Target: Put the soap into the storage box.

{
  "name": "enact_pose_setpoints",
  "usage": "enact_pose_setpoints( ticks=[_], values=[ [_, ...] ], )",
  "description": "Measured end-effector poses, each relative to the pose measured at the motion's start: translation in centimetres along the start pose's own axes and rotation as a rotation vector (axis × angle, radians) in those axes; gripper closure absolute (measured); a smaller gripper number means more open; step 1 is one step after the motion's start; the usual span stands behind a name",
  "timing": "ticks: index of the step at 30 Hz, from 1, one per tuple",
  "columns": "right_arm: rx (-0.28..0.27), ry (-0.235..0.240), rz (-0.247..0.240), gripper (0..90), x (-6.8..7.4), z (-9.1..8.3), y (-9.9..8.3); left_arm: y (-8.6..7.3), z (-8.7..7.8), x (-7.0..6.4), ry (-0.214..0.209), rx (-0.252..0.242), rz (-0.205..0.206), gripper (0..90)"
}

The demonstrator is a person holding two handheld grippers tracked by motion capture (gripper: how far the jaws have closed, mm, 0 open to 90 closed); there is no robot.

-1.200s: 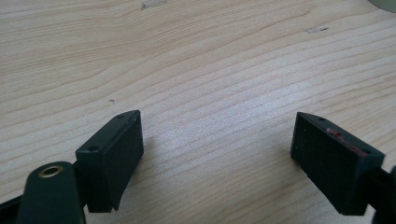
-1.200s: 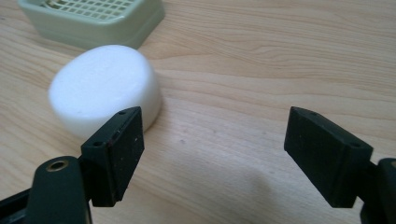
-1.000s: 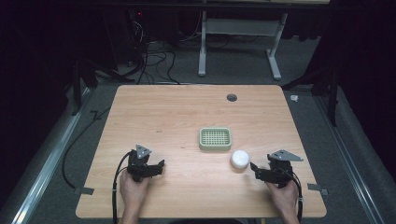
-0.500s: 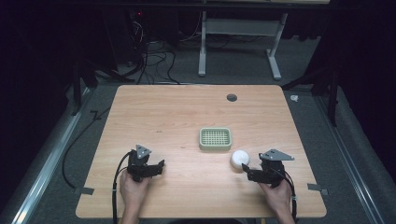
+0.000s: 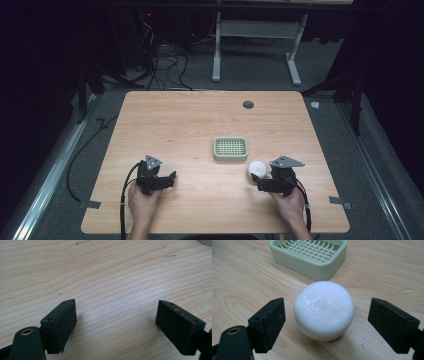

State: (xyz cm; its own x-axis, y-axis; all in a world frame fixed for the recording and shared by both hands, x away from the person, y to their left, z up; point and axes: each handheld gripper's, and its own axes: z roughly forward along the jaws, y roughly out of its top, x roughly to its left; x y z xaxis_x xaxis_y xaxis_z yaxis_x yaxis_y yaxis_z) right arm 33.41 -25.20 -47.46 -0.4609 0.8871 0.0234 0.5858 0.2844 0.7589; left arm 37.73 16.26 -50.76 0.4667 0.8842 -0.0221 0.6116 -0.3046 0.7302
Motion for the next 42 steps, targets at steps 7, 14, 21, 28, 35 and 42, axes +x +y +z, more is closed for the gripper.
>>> enact_pose_setpoints(
  ticks=[7,14,21,28,35,42],
  values=[
    [0.018,0.007,-0.006,14.4,0.1,1.1,0.3,0.0,0.0,0.0,0.0,0.0,0.0,17.6],
    [0.038,0.011,-0.008,13.8,0.2,2.0,0.4,0.0,0.0,0.0,0.0,0.0,0.0,17.5],
    [0.055,0.013,-0.003,13.9,0.1,2.6,0.2,0.0,0.0,0.0,0.0,0.0,0.0,17.5],
    [0.07,0.009,-0.004,14.5,-0.1,3.1,0.0,0.0,0.0,0.0,0.0,0.0,0.0,17.6],
    [0.092,0.014,-0.006,16.9,-0.2,3.7,-0.3,0.0,0.0,0.0,0.0,0.0,0.0,17.6],
    [0.089,0.004,-0.032,22.1,0.0,3.7,-0.3,0.0,0.0,0.0,0.0,0.0,0.0,17.6]
  ],
)
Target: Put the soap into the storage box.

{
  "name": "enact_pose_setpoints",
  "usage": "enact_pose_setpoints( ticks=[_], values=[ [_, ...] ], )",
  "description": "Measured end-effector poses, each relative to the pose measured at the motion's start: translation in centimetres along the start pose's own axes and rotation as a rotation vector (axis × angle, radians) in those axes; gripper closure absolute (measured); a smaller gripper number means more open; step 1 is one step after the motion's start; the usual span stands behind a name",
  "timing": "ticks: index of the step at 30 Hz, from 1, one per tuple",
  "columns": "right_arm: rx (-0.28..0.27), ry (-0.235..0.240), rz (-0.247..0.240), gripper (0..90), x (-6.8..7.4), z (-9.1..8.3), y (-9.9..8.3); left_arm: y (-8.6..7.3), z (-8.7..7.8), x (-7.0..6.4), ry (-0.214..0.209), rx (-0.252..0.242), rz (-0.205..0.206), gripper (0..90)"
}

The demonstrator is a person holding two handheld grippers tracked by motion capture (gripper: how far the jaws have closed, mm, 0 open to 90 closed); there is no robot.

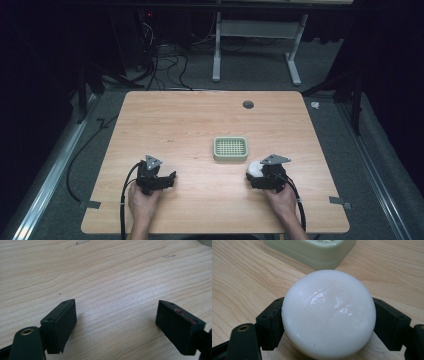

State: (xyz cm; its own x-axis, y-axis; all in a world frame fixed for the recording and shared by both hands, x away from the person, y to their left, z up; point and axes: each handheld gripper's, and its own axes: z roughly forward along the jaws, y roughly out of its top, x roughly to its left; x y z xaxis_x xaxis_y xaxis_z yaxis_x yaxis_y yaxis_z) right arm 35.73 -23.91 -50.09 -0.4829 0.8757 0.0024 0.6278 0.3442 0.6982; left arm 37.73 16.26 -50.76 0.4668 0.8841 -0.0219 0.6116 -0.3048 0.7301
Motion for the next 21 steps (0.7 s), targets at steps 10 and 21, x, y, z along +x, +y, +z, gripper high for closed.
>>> enact_pose_setpoints(
  ticks=[10,21],
  values=[
    [-0.007,-0.009,-0.014,24.5,0.21,0.07,0.0,0.0,0.0,0.0,0.0,0.0,0.0,17.6],
    [-0.001,-0.011,-0.019,24.8,0.29,0.0,0.09,0.0,0.0,0.0,0.0,0.0,0.0,17.6]
  ],
)
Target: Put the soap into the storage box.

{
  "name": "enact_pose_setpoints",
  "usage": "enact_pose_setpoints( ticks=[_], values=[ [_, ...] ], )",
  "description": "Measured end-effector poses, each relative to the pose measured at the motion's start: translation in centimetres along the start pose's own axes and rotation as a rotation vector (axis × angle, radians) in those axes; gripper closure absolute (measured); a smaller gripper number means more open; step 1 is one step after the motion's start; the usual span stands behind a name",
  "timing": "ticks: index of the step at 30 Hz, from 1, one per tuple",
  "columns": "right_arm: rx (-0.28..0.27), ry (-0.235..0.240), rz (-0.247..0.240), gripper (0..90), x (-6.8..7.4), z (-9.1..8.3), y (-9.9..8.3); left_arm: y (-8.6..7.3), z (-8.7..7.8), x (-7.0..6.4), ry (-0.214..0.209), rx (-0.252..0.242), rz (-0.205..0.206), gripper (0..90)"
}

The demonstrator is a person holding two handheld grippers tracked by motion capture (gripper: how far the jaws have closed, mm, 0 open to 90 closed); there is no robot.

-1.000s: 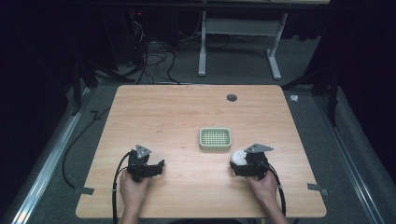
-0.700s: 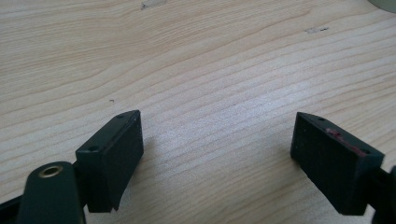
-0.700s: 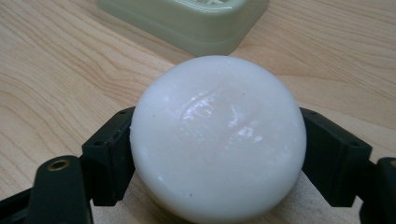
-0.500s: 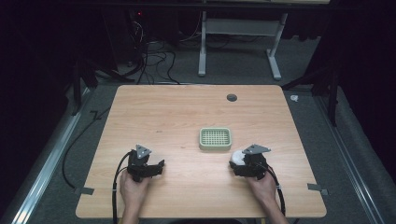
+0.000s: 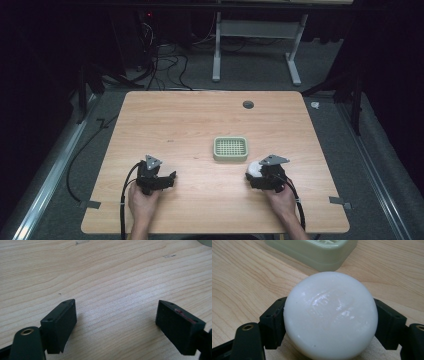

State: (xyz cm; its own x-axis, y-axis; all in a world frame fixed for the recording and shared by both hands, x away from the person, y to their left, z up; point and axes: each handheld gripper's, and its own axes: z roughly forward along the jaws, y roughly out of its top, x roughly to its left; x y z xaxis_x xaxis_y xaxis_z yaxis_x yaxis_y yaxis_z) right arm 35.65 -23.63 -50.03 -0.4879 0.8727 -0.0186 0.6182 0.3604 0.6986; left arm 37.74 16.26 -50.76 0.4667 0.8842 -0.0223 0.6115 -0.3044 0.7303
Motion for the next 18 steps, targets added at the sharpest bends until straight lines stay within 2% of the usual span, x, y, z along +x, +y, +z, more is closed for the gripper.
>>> enact_pose_setpoints(
  ticks=[18],
  values=[
    [-0.018,0.007,-0.004,24.9,-0.1,-0.93,0.5,0.0,0.0,0.0,0.0,0.0,0.0,17.6]
  ],
)
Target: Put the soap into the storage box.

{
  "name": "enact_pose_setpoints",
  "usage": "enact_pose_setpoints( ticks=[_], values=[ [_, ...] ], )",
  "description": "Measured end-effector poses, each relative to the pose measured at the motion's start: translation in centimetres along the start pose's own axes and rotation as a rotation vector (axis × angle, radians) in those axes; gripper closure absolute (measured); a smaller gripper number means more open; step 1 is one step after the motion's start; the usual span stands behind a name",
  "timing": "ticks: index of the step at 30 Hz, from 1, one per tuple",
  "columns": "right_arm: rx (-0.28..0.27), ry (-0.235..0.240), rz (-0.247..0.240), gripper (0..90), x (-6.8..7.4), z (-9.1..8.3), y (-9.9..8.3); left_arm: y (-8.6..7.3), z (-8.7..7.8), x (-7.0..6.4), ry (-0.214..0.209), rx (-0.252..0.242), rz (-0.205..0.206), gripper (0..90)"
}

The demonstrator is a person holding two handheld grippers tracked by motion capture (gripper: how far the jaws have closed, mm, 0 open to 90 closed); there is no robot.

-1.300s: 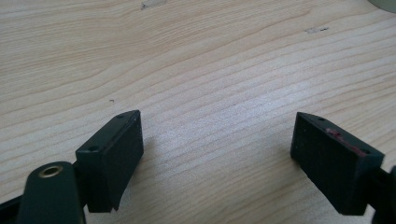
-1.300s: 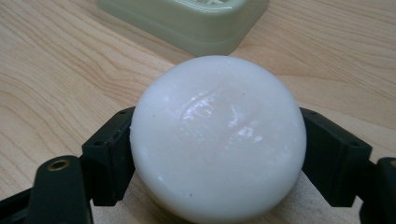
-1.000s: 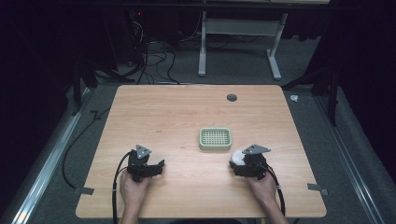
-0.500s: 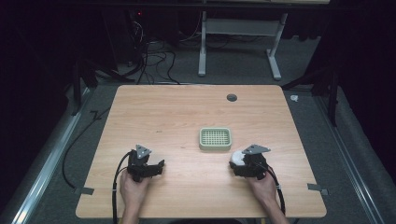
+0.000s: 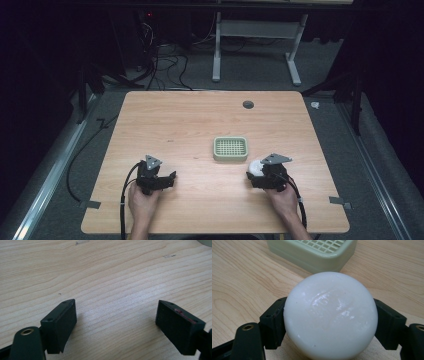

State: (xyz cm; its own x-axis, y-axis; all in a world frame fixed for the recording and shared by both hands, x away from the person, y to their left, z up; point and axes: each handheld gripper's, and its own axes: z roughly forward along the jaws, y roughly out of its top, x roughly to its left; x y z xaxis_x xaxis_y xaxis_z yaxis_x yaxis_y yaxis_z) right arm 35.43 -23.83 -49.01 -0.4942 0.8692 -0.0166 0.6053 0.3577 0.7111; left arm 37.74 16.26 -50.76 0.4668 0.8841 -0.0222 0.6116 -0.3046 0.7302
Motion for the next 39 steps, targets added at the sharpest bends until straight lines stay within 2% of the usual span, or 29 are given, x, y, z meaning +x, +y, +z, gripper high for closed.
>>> enact_pose_setpoints(
  ticks=[16,27,32,39],
  values=[
    [-0.013,0.023,-0.02,24.9,-0.2,-1.1,1.0,0.0,0.0,0.0,0.0,0.0,0.0,17.6],
    [-0.023,0.049,0.008,24.9,-0.7,-1.7,2.0,0.0,0.0,0.0,0.0,0.0,0.0,17.6],
    [-0.032,0.07,0.01,24.9,-1.0,-2.1,2.9,0.0,0.0,0.0,0.0,0.0,0.0,17.7],
    [-0.04,0.071,-0.008,24.9,-0.9,-2.3,3.9,0.0,0.0,0.0,0.0,0.0,0.0,17.6]
  ],
)
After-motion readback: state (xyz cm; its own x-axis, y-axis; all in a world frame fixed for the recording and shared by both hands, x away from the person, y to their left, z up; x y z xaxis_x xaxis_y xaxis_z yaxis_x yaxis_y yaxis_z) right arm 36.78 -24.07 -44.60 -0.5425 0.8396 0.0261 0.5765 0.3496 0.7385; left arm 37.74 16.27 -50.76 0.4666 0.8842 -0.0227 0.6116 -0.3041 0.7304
